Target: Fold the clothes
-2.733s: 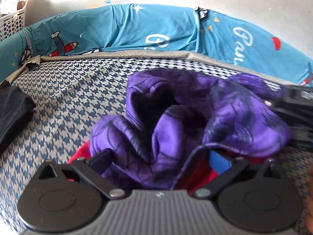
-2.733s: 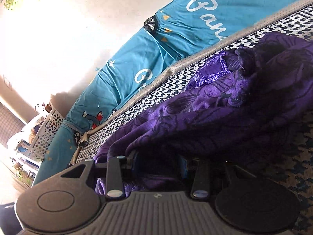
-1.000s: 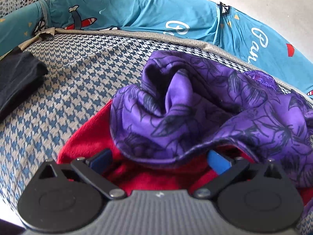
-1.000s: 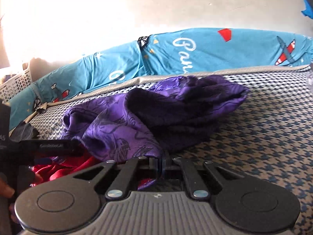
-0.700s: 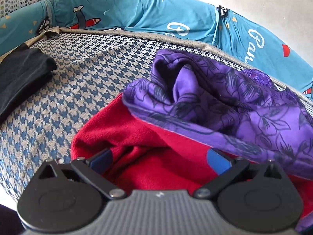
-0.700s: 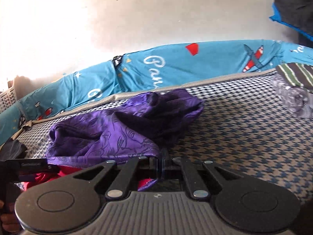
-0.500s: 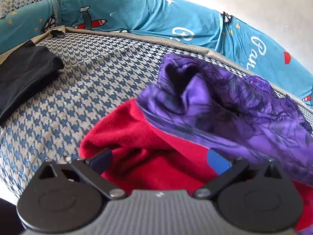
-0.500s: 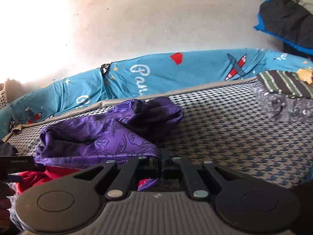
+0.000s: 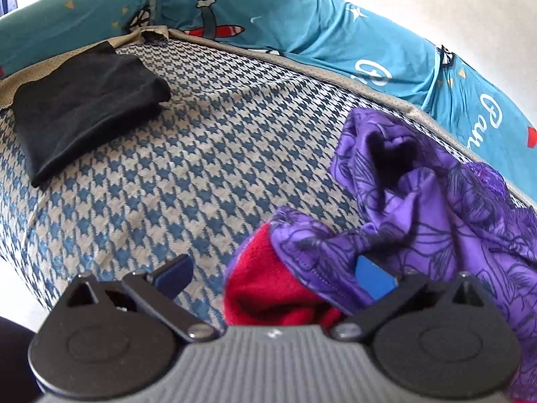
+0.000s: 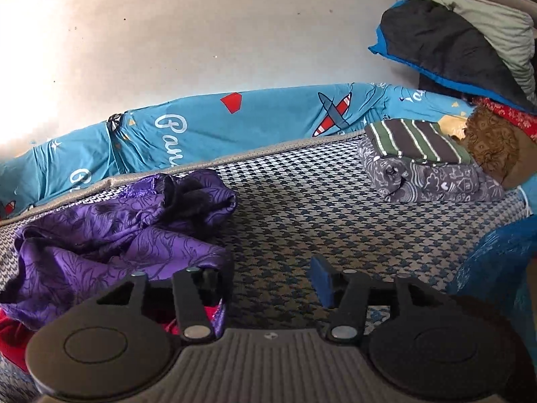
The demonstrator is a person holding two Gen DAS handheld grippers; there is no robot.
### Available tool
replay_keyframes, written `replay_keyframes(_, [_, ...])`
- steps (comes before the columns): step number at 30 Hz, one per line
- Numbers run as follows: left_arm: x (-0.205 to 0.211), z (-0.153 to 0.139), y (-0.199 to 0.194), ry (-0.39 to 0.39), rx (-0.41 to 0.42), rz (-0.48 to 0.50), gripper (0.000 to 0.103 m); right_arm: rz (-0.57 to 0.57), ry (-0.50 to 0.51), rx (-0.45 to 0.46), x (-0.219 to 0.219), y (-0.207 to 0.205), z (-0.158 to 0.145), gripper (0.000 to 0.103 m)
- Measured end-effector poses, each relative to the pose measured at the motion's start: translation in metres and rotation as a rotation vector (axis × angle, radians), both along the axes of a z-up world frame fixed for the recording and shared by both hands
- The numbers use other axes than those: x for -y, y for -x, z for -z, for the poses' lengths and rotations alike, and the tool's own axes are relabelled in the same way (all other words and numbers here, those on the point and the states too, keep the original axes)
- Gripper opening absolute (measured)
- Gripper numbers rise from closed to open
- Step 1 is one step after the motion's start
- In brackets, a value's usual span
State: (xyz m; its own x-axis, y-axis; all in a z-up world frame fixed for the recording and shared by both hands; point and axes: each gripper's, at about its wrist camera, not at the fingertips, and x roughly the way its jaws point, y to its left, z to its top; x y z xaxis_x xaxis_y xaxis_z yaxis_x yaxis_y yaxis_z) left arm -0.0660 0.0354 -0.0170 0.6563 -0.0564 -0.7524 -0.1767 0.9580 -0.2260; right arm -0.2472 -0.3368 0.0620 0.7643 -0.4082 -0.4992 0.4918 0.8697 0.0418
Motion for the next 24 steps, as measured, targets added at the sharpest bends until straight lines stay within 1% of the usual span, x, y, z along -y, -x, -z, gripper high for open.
replay_keyframes(2, [-0.005, -0.001, 0.001, -0.001, 0.005, -0.013, 0.103, 0.004, -0.014, -0.016, 0.001, 0.003, -0.001, 0.059])
replay_keyframes(4, [-0.011, -0.002, 0.001, 0.007, 0.009, -0.03, 0.103, -0.001, -0.031, -0.052, 0.003, 0.005, -0.001, 0.06])
replay_keyframes(6, [-0.017, -0.003, 0.002, 0.019, 0.011, -0.047, 0.103, -0.021, -0.011, -0.091, 0.001, 0.004, -0.002, 0.061])
replay_keyframes(8, [-0.023, -0.005, 0.003, 0.016, 0.014, -0.065, 0.103, -0.038, 0.003, -0.129, -0.002, 0.005, -0.002, 0.066])
replay_keyframes(11, [-0.029, -0.009, 0.002, 0.008, 0.013, -0.08, 0.103, -0.08, 0.036, -0.162, -0.011, 0.008, -0.003, 0.067])
replay_keyframes(12, [-0.032, -0.01, 0.002, 0.011, 0.013, -0.084, 0.103, -0.091, 0.047, -0.169, -0.014, 0.01, -0.004, 0.067])
replay_keyframes(14, [-0.036, -0.015, 0.001, 0.011, 0.015, -0.09, 0.103, -0.113, 0.058, -0.138, -0.02, 0.017, -0.009, 0.067])
replay_keyframes(16, [-0.036, -0.021, -0.002, -0.014, 0.018, -0.087, 0.103, -0.186, 0.036, -0.108, -0.026, 0.019, -0.014, 0.067])
replay_keyframes(18, [-0.036, -0.027, -0.005, -0.044, 0.025, -0.08, 0.103, -0.257, 0.016, -0.101, -0.038, 0.015, -0.015, 0.067])
replay_keyframes(22, [-0.041, -0.038, -0.013, -0.074, 0.036, -0.054, 0.103, -0.394, -0.014, -0.094, -0.065, 0.007, -0.012, 0.067])
replay_keyframes(24, [-0.044, -0.043, -0.017, -0.088, 0.042, -0.041, 0.103, -0.458, -0.02, -0.103, -0.082, 0.001, -0.008, 0.063])
